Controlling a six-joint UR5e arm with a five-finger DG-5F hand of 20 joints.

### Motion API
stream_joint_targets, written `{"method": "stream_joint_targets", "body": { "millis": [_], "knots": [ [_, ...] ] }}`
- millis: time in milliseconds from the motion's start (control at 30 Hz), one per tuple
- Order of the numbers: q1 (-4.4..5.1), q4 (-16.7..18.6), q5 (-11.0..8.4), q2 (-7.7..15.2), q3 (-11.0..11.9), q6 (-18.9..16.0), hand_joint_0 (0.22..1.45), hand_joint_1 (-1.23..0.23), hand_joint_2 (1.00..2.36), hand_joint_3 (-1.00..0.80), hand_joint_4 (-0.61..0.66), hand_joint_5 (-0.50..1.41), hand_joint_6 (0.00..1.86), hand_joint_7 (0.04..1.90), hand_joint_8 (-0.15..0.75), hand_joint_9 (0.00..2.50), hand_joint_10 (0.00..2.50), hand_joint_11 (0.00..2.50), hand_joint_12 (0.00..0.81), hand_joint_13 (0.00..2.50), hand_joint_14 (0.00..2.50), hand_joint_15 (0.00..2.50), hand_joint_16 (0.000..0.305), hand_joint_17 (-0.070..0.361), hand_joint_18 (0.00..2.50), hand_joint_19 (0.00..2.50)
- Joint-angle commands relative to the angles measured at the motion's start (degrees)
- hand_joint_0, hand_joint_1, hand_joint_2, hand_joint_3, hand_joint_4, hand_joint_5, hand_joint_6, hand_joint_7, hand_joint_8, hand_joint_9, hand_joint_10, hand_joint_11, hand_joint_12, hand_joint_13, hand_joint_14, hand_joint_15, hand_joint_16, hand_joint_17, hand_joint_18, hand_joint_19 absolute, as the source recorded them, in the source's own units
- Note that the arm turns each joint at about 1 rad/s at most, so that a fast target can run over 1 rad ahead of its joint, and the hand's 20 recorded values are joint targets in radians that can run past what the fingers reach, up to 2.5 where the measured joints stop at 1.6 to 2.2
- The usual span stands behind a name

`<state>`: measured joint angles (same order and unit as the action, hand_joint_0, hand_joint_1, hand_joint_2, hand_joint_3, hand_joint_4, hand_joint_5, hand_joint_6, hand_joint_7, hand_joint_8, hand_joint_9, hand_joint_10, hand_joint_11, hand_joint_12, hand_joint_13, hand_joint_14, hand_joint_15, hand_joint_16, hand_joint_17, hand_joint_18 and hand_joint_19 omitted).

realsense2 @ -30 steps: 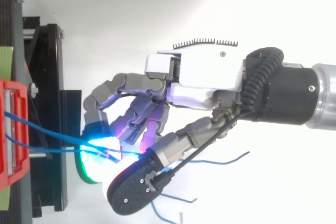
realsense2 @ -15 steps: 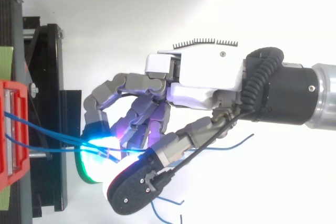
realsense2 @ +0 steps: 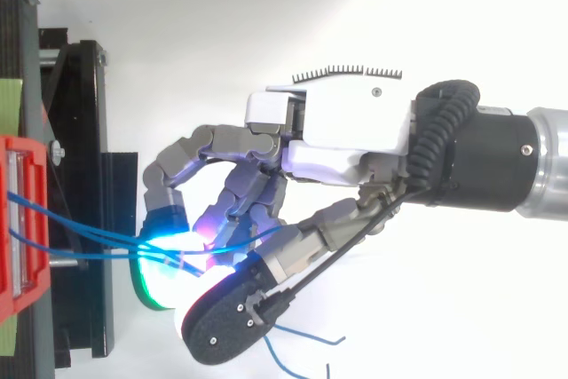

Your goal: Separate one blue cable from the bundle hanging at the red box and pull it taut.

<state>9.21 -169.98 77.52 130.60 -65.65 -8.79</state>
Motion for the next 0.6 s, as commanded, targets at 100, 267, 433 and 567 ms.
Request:
{"method": "stream_joint_targets", "body": {
  "millis": [100,267,433,567],
  "knots": [
    [-0.42,-0.09,-0.01,0.01,0.00,0.01,0.63,-0.76,1.00,-0.50,0.11,-0.22,0.90,1.07,0.274,1.08,0.01,1.38,0.294,1.38,0.82,1.63,0.030,0.067,1.01,0.65],
    [-0.86,-0.18,0.08,-0.08,0.00,0.09,0.56,-0.62,1.00,-0.50,0.13,-0.22,0.89,1.05,0.283,1.10,0.00,1.38,0.310,1.38,0.84,1.60,0.032,0.073,1.01,0.66],
    [-1.04,-0.18,-0.01,-0.08,0.00,0.09,0.56,-0.51,1.00,-0.50,0.13,-0.21,0.88,1.03,0.282,1.10,0.00,1.38,0.310,1.38,0.82,1.61,0.034,0.077,1.02,0.67],
    [-1.13,-0.18,-0.01,-0.08,0.00,0.09,0.57,-0.49,1.00,-0.50,0.13,-0.21,0.88,1.04,0.281,1.10,0.00,1.37,0.307,1.38,0.81,1.61,0.034,0.077,1.02,0.68]
  ]
}}
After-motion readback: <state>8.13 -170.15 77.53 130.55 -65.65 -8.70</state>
